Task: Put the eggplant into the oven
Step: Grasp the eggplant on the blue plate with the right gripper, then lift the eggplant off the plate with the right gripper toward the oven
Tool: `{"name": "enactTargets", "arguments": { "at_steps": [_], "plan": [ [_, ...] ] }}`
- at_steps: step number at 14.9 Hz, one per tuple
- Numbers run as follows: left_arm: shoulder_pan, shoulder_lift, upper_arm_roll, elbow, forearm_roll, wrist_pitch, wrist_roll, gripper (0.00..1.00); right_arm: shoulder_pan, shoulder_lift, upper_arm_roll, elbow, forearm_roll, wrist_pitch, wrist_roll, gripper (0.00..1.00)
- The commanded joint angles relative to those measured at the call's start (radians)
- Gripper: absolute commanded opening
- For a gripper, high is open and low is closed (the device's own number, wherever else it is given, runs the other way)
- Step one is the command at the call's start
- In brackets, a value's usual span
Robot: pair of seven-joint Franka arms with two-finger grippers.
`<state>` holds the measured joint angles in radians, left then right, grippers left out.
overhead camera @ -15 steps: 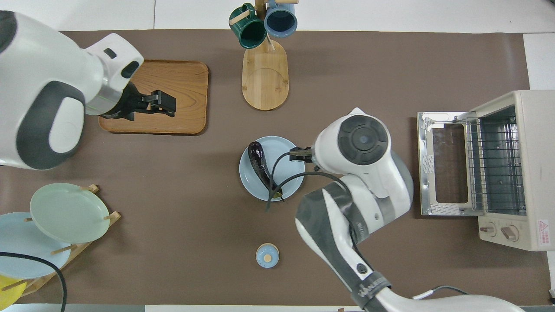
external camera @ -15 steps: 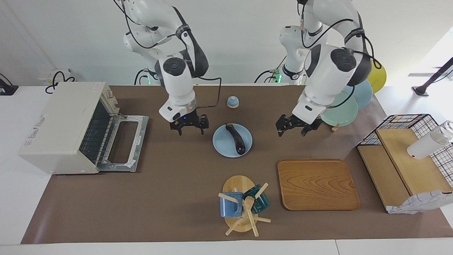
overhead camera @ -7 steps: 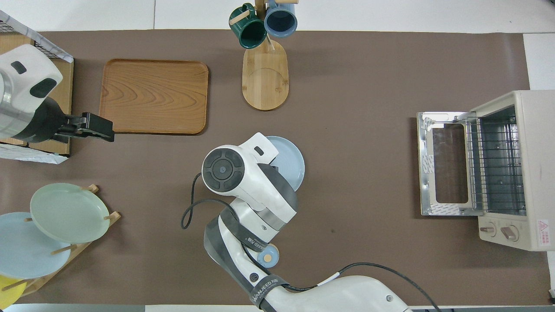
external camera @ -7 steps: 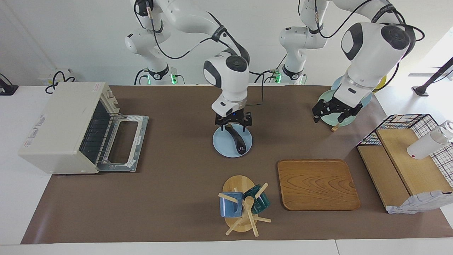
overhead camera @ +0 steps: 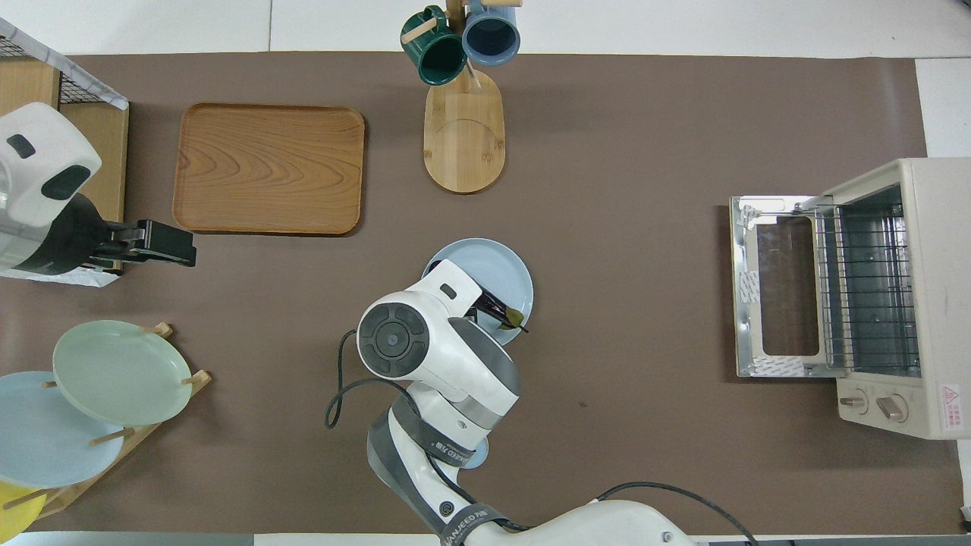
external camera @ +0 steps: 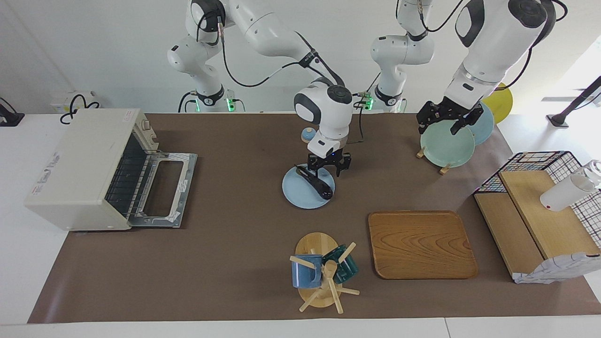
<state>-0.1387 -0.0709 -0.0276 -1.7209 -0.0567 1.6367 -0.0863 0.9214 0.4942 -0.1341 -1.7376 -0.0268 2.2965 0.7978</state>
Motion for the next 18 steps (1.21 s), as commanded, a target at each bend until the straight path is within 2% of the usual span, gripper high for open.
{"name": "enactTargets", "arguments": {
  "at_steps": [1, 3, 4, 5, 6, 7, 8, 11, 15, 18],
  "plan": [
    [-0.007, 0.034, 0.0, 0.084, 0.041, -0.015, 0.008, 1.0, 0.016, -0.042, 0.002, -0.097, -0.021, 0.063, 0.012, 0.78],
    [-0.009, 0.037, 0.002, 0.08, 0.061, -0.023, 0.007, 1.0, 0.025, -0.049, 0.002, -0.109, -0.021, 0.067, 0.012, 0.76],
    [-0.01, 0.033, 0.0, 0.067, 0.06, -0.032, 0.002, 1.0, 0.024, -0.048, 0.002, -0.109, -0.021, 0.067, 0.011, 0.71],
    [-0.01, 0.022, 0.0, 0.043, 0.06, -0.052, 0.0, 1.0, 0.021, -0.048, 0.002, -0.109, -0.021, 0.069, 0.008, 0.57],
    [-0.009, 0.01, 0.0, 0.026, 0.06, -0.069, 0.002, 1.0, 0.016, -0.046, 0.002, -0.106, -0.022, 0.069, 0.001, 0.36],
    [-0.009, 0.006, -0.002, 0.024, 0.055, -0.083, 0.002, 1.0, 0.016, -0.046, 0.002, -0.105, -0.022, 0.067, 0.001, 0.1],
    [-0.009, 0.005, -0.002, 0.024, 0.049, -0.087, 0.0, 1.0, 0.016, -0.046, 0.002, -0.102, -0.024, 0.063, 0.0, 0.0],
    [-0.009, 0.009, 0.002, 0.03, 0.012, -0.09, -0.001, 1.0, 0.01, -0.045, 0.001, -0.064, -0.074, -0.004, -0.011, 0.0],
    [-0.007, 0.013, 0.002, 0.035, -0.012, -0.087, -0.001, 1.0, 0.001, -0.046, 0.001, 0.027, -0.234, -0.228, -0.063, 0.0],
    [-0.005, 0.014, 0.0, 0.037, -0.009, -0.089, 0.005, 1.0, -0.022, -0.049, -0.004, 0.041, -0.248, -0.288, -0.104, 0.0]
  ]
}}
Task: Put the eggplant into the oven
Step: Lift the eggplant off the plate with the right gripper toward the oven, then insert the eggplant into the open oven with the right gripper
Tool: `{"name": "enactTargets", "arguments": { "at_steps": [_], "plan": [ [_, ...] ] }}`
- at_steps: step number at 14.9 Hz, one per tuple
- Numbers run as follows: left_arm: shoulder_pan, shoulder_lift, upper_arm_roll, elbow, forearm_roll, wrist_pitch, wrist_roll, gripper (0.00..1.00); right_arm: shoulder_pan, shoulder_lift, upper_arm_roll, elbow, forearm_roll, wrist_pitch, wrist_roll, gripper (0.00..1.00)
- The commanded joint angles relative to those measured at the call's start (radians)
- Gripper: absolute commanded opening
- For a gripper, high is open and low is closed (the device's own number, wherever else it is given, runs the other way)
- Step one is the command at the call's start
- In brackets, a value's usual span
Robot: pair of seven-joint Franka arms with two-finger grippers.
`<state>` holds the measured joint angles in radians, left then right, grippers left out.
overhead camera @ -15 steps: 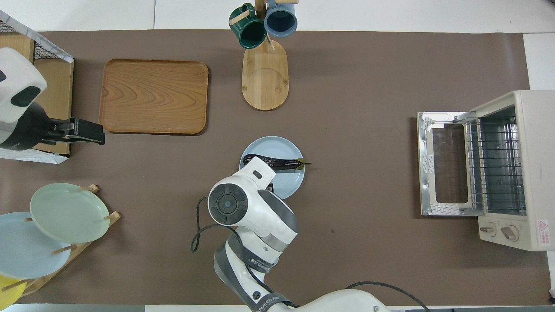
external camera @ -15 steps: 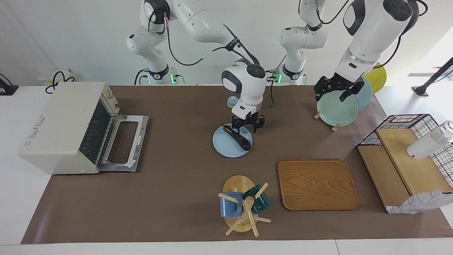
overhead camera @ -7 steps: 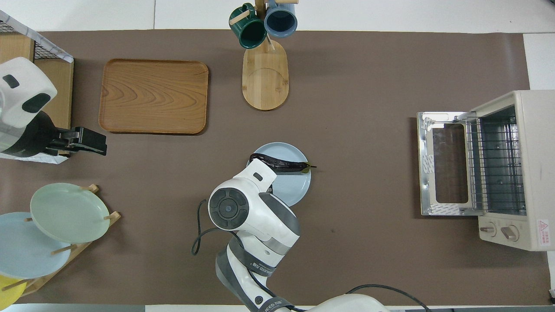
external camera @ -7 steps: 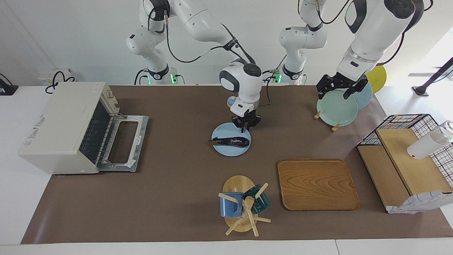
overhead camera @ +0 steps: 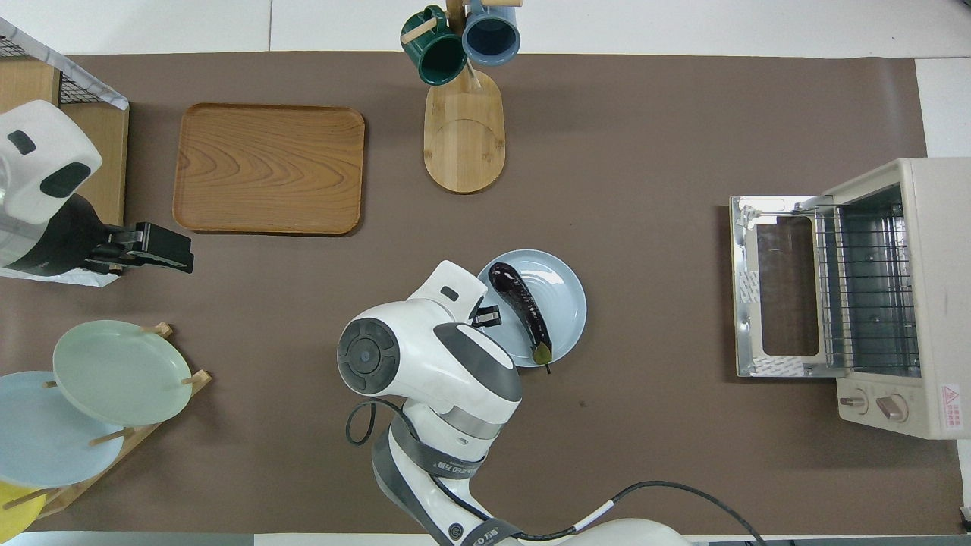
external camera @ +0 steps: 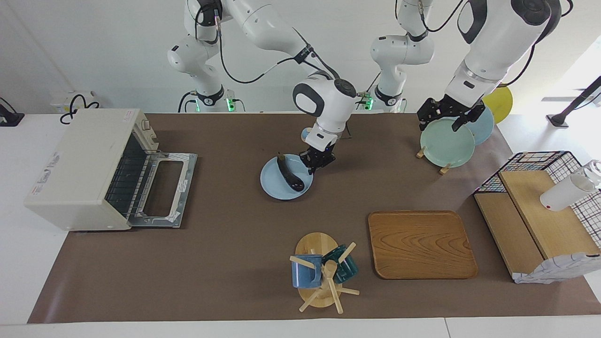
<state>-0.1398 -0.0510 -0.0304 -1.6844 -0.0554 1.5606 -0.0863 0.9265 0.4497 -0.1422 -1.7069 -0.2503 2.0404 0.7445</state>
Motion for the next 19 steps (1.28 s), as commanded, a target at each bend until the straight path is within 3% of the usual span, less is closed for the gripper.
{"name": "enactTargets", "arguments": {
  "at_steps": [1, 3, 5, 10, 12, 19],
  "plan": [
    [-0.004, -0.004, 0.003, 0.002, -0.005, -0.01, 0.008, 1.0, -0.038, -0.011, 0.003, 0.007, -0.024, -0.054, -0.075, 0.0],
    [-0.003, -0.003, 0.003, 0.005, -0.003, -0.007, 0.01, 1.0, -0.053, -0.034, -0.002, 0.004, -0.027, -0.12, -0.111, 0.0],
    [-0.003, -0.003, 0.001, 0.005, -0.001, -0.004, 0.008, 1.0, -0.138, -0.097, 0.0, -0.04, -0.038, -0.137, -0.178, 0.0],
    [0.003, -0.009, -0.003, 0.003, 0.003, 0.0, 0.008, 1.0, -0.358, -0.304, 0.001, -0.244, -0.038, -0.112, -0.33, 0.0],
    [-0.003, -0.007, -0.003, 0.003, 0.005, 0.001, 0.005, 1.0, -0.397, -0.37, -0.002, -0.336, -0.043, -0.077, -0.347, 0.0],
    [0.0, -0.009, -0.005, -0.001, 0.032, 0.019, 0.006, 1.0, -0.61, -0.434, 0.0, -0.404, -0.086, -0.091, -0.511, 0.0]
  ]
}}
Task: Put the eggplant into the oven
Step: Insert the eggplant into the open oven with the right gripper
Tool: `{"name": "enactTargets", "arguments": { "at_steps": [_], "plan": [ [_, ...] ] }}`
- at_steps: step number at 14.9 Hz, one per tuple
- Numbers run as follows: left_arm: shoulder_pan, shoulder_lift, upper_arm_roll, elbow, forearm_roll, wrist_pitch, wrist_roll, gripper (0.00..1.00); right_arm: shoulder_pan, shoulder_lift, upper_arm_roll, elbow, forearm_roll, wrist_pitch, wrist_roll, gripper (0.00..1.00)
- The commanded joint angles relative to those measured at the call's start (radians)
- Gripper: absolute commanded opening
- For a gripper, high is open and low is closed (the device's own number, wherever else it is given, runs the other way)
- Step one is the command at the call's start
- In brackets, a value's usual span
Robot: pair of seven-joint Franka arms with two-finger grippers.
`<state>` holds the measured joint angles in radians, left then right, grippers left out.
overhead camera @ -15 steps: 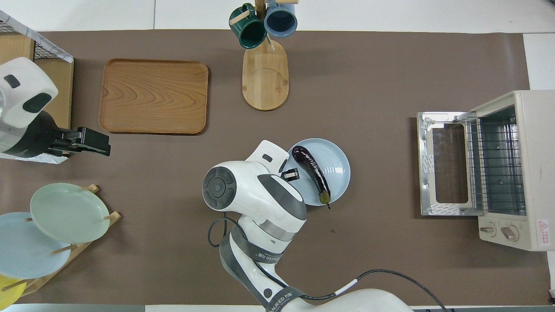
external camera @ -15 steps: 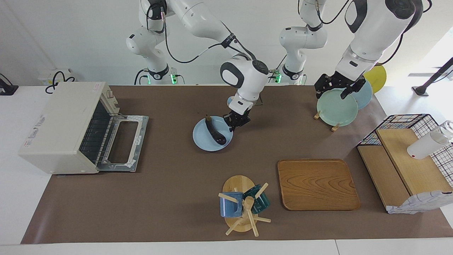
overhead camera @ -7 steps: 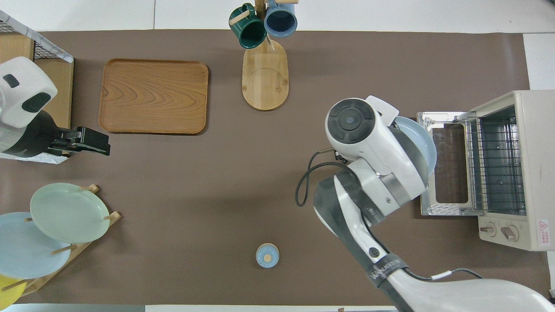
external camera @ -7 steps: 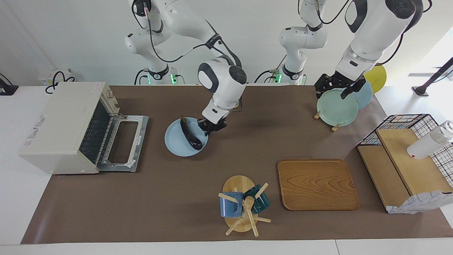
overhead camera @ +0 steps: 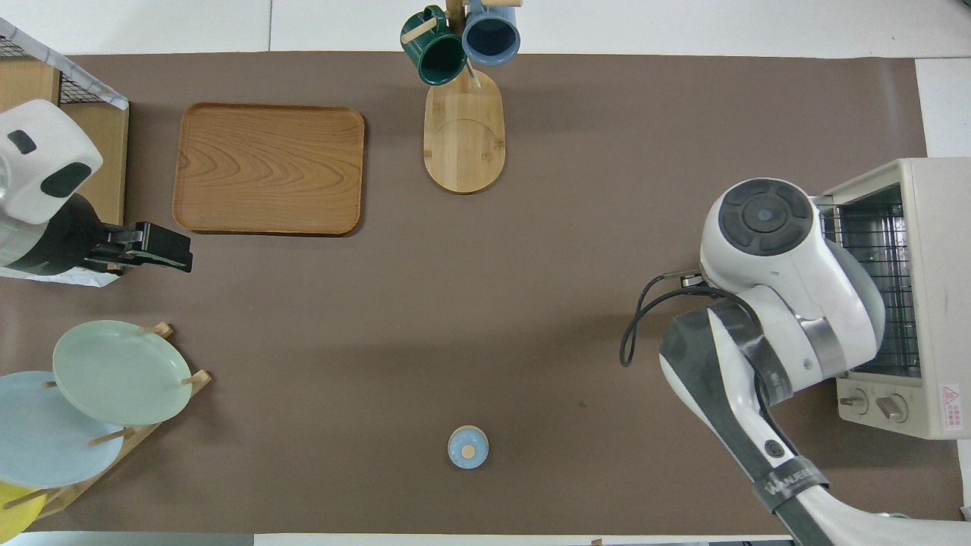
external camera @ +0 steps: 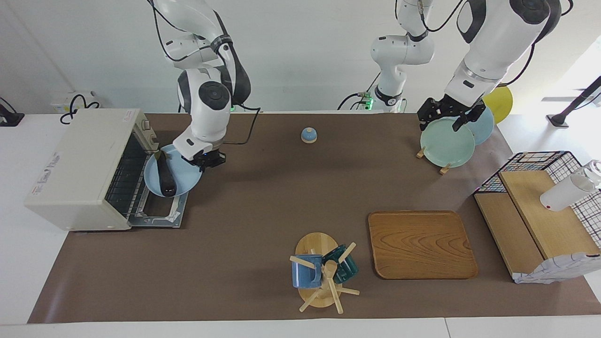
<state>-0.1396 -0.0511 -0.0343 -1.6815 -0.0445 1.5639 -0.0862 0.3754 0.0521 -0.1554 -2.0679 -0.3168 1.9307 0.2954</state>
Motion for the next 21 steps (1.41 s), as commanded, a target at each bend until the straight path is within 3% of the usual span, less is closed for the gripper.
{"name": "enactTargets", "arguments": {
  "at_steps": [1, 6, 10, 12, 15, 17, 19, 21],
  "plan": [
    [0.002, -0.009, -0.001, -0.006, 0.021, 0.018, 0.006, 1.0, -0.096, -0.047, 0.013, -0.055, -0.019, 0.027, -0.096, 0.0],
    [0.005, -0.01, 0.007, -0.006, 0.02, 0.011, 0.002, 1.0, -0.206, -0.049, 0.014, -0.075, -0.019, 0.051, -0.209, 0.0],
    [0.003, -0.01, 0.007, -0.007, 0.021, 0.008, 0.002, 1.0, -0.288, -0.077, 0.014, -0.193, -0.018, 0.217, -0.283, 0.0],
    [0.003, -0.01, 0.007, -0.007, 0.02, 0.008, 0.0, 1.0, -0.289, -0.078, 0.016, -0.199, -0.007, 0.225, -0.277, 0.0],
    [0.003, -0.01, 0.007, -0.007, 0.021, 0.008, 0.0, 1.0, -0.282, -0.075, 0.016, -0.192, 0.005, 0.218, -0.275, 0.27],
    [0.003, -0.01, 0.007, -0.007, 0.021, 0.008, 0.0, 1.0, -0.279, -0.064, 0.016, -0.146, 0.069, 0.18, -0.291, 0.35],
    [0.003, -0.01, 0.007, -0.007, 0.021, 0.008, 0.0, 1.0, -0.279, -0.051, 0.019, -0.059, 0.142, 0.07, -0.346, 0.52],
    [0.003, -0.01, 0.007, -0.007, 0.02, 0.008, 0.0, 1.0, -0.273, -0.032, 0.023, 0.015, 0.208, 0.007, -0.357, 0.57]
  ]
}}
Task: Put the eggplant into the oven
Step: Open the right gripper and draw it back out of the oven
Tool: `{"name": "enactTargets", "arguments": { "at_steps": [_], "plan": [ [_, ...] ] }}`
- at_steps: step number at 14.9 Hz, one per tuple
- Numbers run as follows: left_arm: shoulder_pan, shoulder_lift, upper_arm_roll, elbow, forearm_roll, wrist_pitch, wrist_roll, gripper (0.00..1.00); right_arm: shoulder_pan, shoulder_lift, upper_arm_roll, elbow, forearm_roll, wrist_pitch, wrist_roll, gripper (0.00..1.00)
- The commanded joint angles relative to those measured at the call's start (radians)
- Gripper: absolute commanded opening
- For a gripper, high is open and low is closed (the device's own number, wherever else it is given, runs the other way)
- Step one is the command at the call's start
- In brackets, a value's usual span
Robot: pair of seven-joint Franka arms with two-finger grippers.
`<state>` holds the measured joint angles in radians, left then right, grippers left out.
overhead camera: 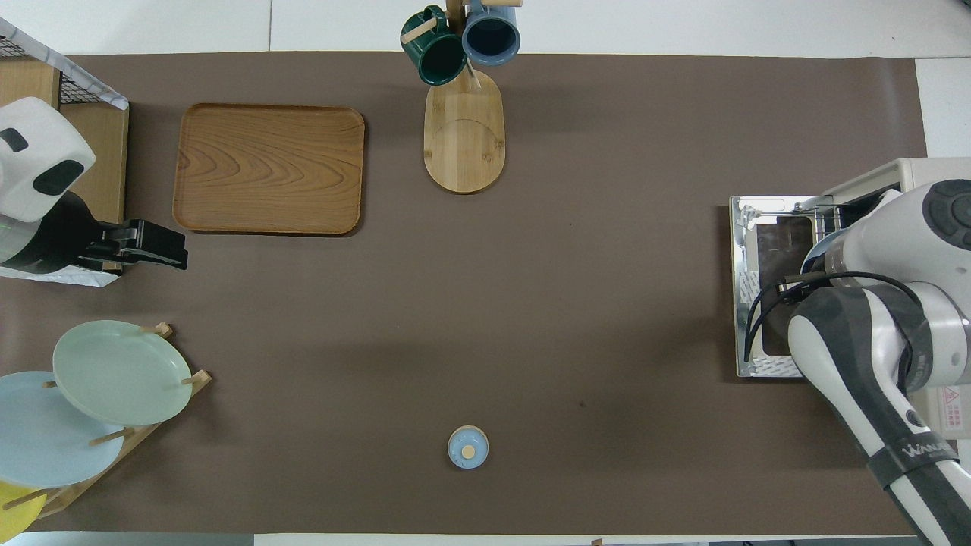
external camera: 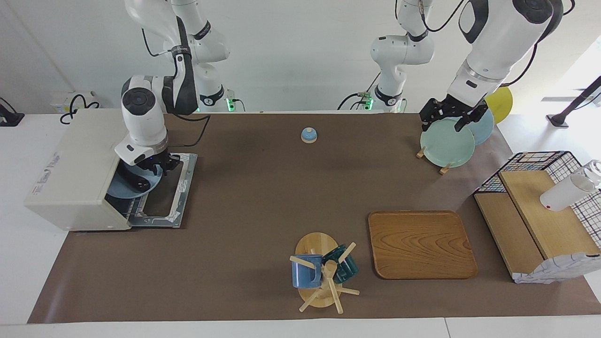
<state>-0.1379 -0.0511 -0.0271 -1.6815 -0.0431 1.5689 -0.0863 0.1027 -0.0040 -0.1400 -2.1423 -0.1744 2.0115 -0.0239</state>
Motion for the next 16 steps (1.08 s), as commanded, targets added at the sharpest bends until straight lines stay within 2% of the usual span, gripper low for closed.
{"name": "enactTargets", "arguments": {
  "at_steps": [1, 3, 4, 6, 8, 10, 16],
  "plan": [
    [0.001, -0.01, 0.0, -0.007, 0.02, 0.003, 0.002, 1.0, 0.027, 0.032, 0.008, 0.096, 0.081, -0.062, -0.031, 0.51],
    [0.001, -0.01, 0.0, -0.007, 0.02, 0.003, 0.002, 1.0, 0.083, 0.038, 0.008, 0.072, 0.087, 0.02, 0.019, 0.14],
    [0.001, -0.01, 0.0, -0.007, 0.019, 0.003, 0.0, 1.0, 0.11, 0.053, 0.008, 0.046, 0.087, 0.07, 0.06, 0.02],
    [0.001, -0.01, 0.0, -0.007, 0.02, 0.003, 0.0, 1.0, 0.129, 0.084, 0.008, -0.002, 0.087, 0.169, 0.079, 0.0],
    [0.001, -0.01, 0.0, -0.006, 0.019, 0.003, 0.0, 1.0, 0.132, 0.136, 0.007, -0.013, 0.085, 0.22, 0.082, 0.0],
    [0.001, -0.01, 0.0, -0.007, 0.019, 0.003, 0.0, 1.0, 0.126, 0.163, 0.007, -0.013, 0.078, 0.233, 0.084, 0.0],
    [0.001, -0.01, 0.0, -0.007, 0.02, 0.003, 0.0, 1.0, 0.12, 0.165, 0.005, -0.057, 0.064, 0.262, 0.097, 0.0]
  ]
}}
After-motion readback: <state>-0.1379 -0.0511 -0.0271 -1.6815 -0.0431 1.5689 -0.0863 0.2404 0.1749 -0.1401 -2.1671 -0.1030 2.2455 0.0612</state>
